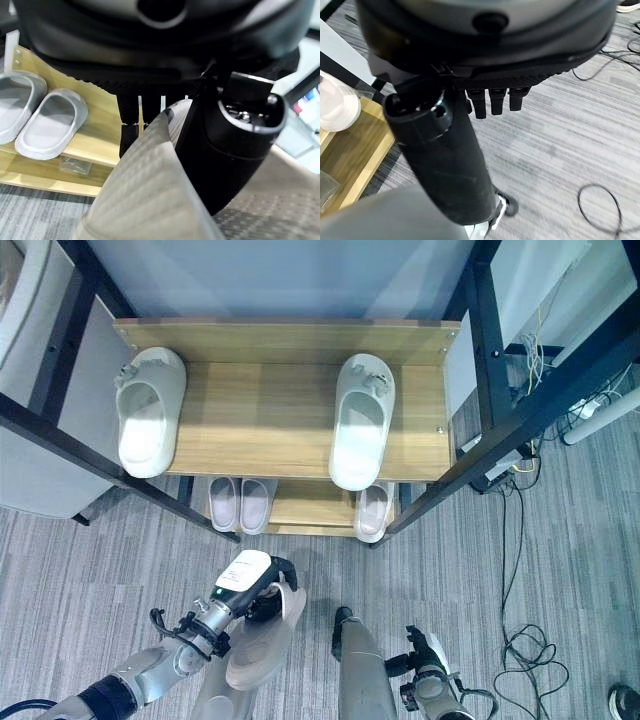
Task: Arrange the slippers neatly on the shoe rack.
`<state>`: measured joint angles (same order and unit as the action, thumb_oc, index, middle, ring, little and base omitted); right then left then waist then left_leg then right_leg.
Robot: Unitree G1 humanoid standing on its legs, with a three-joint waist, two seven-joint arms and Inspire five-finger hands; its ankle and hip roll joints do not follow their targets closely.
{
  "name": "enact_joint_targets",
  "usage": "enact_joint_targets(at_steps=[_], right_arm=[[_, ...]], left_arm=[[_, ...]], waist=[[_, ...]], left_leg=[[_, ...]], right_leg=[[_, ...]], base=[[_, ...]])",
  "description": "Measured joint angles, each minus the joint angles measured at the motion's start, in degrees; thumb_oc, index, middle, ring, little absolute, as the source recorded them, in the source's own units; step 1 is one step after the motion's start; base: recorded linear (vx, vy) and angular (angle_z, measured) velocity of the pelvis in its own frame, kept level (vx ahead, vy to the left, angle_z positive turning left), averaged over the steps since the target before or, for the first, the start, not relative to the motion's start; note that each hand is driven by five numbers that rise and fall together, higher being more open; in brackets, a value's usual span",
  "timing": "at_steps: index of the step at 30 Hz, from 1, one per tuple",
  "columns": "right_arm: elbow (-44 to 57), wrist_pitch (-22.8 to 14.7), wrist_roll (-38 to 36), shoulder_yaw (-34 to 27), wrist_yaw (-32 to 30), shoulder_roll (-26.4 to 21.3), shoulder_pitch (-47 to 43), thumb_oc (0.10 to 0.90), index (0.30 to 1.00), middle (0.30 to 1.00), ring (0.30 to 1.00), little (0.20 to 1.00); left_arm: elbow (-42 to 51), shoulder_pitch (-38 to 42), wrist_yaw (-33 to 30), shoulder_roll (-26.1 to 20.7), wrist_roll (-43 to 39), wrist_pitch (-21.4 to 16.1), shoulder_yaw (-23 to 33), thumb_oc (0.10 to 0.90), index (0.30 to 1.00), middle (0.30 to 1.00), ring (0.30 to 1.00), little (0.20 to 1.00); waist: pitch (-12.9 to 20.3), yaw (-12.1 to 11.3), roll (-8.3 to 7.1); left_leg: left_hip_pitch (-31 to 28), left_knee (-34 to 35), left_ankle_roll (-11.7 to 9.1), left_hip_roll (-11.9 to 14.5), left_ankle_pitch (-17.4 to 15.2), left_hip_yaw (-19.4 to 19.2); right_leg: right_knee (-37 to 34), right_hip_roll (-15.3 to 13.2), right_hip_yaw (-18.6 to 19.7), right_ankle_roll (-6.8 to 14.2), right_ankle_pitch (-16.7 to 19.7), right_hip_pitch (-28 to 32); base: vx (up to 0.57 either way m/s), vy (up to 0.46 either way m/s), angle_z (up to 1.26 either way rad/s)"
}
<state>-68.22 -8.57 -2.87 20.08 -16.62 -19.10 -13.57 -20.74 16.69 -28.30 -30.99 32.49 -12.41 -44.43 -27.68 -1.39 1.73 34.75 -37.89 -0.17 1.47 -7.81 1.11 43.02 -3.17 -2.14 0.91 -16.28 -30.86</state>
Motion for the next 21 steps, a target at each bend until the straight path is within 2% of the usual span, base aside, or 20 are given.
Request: enact_joint_targets(at_steps=[2,3,4,5,7,9,11,12,13,14,15,16,17,18,19,20,21], right_arm=[[0.7,-0.4,-0.4,0.9,-1.3,-0.5,-3.8,0.8,0.9,0.9,0.9,0.9],[1.2,-1.1,-0.6,1.5,-1.6,-0.4,-5.1,0.8,0.9,0.9,0.9,0.9],[1.1,-2.0,-0.6,2.8,-2.5,-1.1,-5.5,0.8,0.9,0.9,0.9,0.9],[1.4,-2.2,-0.6,2.9,-2.8,-1.1,-5.4,0.8,0.9,0.9,0.9,0.9],[2.3,-2.1,-0.6,4.1,-3.4,-1.4,-5.4,0.8,0.9,0.9,0.9,0.9],[2.3,-2.0,-0.6,5.5,-3.8,-1.7,-5.3,0.8,0.9,0.9,0.9,0.9],[2.7,-1.8,-0.5,6.1,-4.0,-2.1,-6.2,0.8,0.9,0.9,0.9,0.9],[6.2,0.4,-0.6,6.1,-3.6,-2.6,-5.7,0.8,0.9,0.9,0.9,0.9],[15.7,2.1,-0.2,5.3,-3.1,-4.9,-3.2,0.8,0.9,0.9,0.9,0.9],[28.8,2.9,0.1,4.1,-2.8,-8.0,2.3,0.8,0.9,0.9,0.9,0.9],[39.5,-0.2,1.3,2.9,-2.7,-10.9,6.1,0.8,0.9,0.9,0.9,0.9],[48.7,1.2,2.1,1.0,-1.6,-13.0,9.8,0.8,0.9,0.9,0.9,0.9],[61.6,-0.4,4.3,-3.2,-1.2,-18.5,17.5,0.8,0.9,0.9,0.9,0.9],[63.4,-2.3,4.9,-4.6,-1.2,-20.6,18.2,0.8,0.9,0.9,0.9,0.9],[63.8,-2.3,4.9,-7.2,-0.7,-21.4,18.1,0.8,0.9,0.9,0.9,0.9],[64.0,-0.7,4.8,-9.9,-0.2,-22.5,18.7,0.8,0.9,0.9,0.9,0.9],[64.7,-0.4,4.8,-11.5,0.0,-23.6,19.6,0.8,0.9,0.9,0.9,0.9]], left_arm=[[-0.2,4.5,-2.3,0.9,-0.1,1.4,-0.2,0.4,0.3,0.3,0.3,0.3],[-0.3,6.6,-2.9,1.5,0.0,1.7,-0.2,0.4,0.3,0.3,0.3,0.3],[0.7,8.9,-5.6,1.0,0.5,2.4,0.0,0.4,0.3,0.3,0.3,0.3],[0.7,9.6,-6.2,1.1,0.6,2.7,0.1,0.4,0.3,0.3,0.3,0.3],[1.7,13.4,-9.9,1.3,1.8,4.5,0.2,0.4,0.3,0.3,0.3,0.3],[1.9,16.1,-11.9,2.5,1.9,6.0,0.0,0.4,0.3,0.3,0.3,0.3],[2.2,19.2,-13.8,3.4,2.1,7.4,1.2,0.4,0.3,0.3,0.3,0.3],[2.9,19.7,-14.1,3.2,2.2,7.8,1.8,0.4,0.3,0.3,0.3,0.3],[3.4,21.1,-14.2,3.2,2.3,8.9,2.0,0.4,0.3,0.3,0.3,0.3],[5.6,20.5,-14.3,2.5,3.0,9.9,3.2,0.4,0.3,0.3,0.3,0.3],[6.7,19.6,-14.9,2.2,4.6,10.5,5.3,0.4,0.3,0.3,0.3,0.3],[7.3,19.6,-14.9,2.0,5.3,11.6,5.9,0.4,0.3,0.3,0.3,0.3],[9.4,19.8,-14.7,0.6,7.3,13.3,7.1,0.4,0.3,0.3,0.3,0.3],[9.6,20.2,-14.7,-0.3,8.0,13.9,8.3,0.4,0.3,0.3,0.3,0.3],[9.4,21.1,-14.6,-1.4,8.5,15.3,9.1,0.4,0.3,0.3,0.3,0.3],[10.3,21.5,-14.6,-3.9,9.5,16.5,9.0,0.4,0.3,0.3,0.3,0.3],[10.7,21.9,-14.5,-5.6,10.7,17.2,9.2,0.4,0.3,0.3,0.3,0.3]], waist=[[-1.5,-0.2,-0.26],[-2.6,0.0,-0.48],[-2.7,-0.4,-0.2],[-2.7,-0.1,-0.11],[-3.0,-0.3,0.12],[-3.1,0.3,0.09],[-3.4,0.6,-0.11],[-3.4,1.1,-0.2],[-3.8,2.1,-0.05],[-3.9,2.5,0.11],[-4.1,3.2,-0.35],[-4.2,3.4,-0.69],[-3.9,3.4,-0.17],[-4.0,4.4,-0.46],[-3.9,5.6,-1.47],[-3.8,6.2,-1.87],[-3.8,6.2,-1.79]], left_leg=[[6.3,-7.4,0.4,1.0,-2.9,-0.5],[7.5,-9.8,0.3,1.2,-3.2,-1.0],[11.4,-16.2,1.0,2.0,-6.7,-1.0],[12.5,-17.3,0.9,1.8,-7.0,-1.0],[18.6,-25.1,1.4,2.4,-9.8,-0.8],[22.6,-30.5,0.7,1.5,-12.4,-0.7],[27.3,-36.6,1.4,1.7,-14.4,-0.9],[28.8,-38.7,2.1,1.5,-14.7,-0.9],[30.7,-42.3,2.3,2.3,-16.1,-1.1],[32.2,-44.4,2.8,3.0,-17.4,-1.2],[33.4,-46.6,2.2,3.6,-18.2,-1.2],[34.4,-48.3,2.1,3.8,-18.6,-1.2],[36.7,-52.9,3.1,4.5,-21.2,-1.1],[38.2,-54.9,3.2,4.6,-22.0,-0.6],[39.9,-56.5,3.3,4.8,-22.3,-0.6],[42.3,-60.9,2.1,5.6,-23.6,-0.3],[44.2,-64.8,2.9,5.9,-25.6,0.0]], right_leg=[[6.6,0.8,0.7,-0.3,-2.1,-5.8],[8.8,1.1,1.1,0.5,-2.4,-7.8],[14.3,1.4,1.6,-0.4,-4.5,-11.2],[15.4,1.6,1.6,0.0,-4.9,-12.7],[22.7,1.6,1.9,-0.1,-7.7,-18.3],[27.8,1.0,2.6,0.9,-9.9,-22.4],[34.4,1.2,3.2,1.1,-12.2,-26.8],[36.4,1.4,3.3,0.9,-12.4,-28.1],[39.6,1.5,3.6,1.4,-13.6,-30.0],[41.4,2.4,4.0,0.8,-14.5,-31.7],[43.0,2.8,4.1,1.6,-14.8,-33.1],[44.5,3.0,4.2,1.8,-15.1,-34.3],[48.9,3.3,4.3,1.0,-17.3,-36.2],[50.5,3.4,4.0,1.0,-17.9,-37.3],[52.4,3.5,4.1,1.1,-18.4,-39.1],[56.3,3.5,3.3,2.0,-18.8,-42.2],[59.8,3.4,3.0,1.4,-20.1,-43.9]], base=[[-0.09,0.028,-0.27],[-0.12,0.033,-0.43],[-0.07,0.019,-0.26],[-0.06,0.007,-0.25],[0.01,0.014,-0.07],[0.03,0.021,-0.05],[0.03,0.026,-0.1],[-0.01,0.012,-0.09],[-0.02,0.021,-0.16],[-0.01,0.012,-0.32],[-0.01,0.015,-0.33],[0.0,0.02,-0.37],[-0.01,0.021,-0.22],[-0.01,0.049,-0.15],[0.0,0.064,-0.17],[0.01,0.08,-0.31],[0.01,0.071,-0.31]])
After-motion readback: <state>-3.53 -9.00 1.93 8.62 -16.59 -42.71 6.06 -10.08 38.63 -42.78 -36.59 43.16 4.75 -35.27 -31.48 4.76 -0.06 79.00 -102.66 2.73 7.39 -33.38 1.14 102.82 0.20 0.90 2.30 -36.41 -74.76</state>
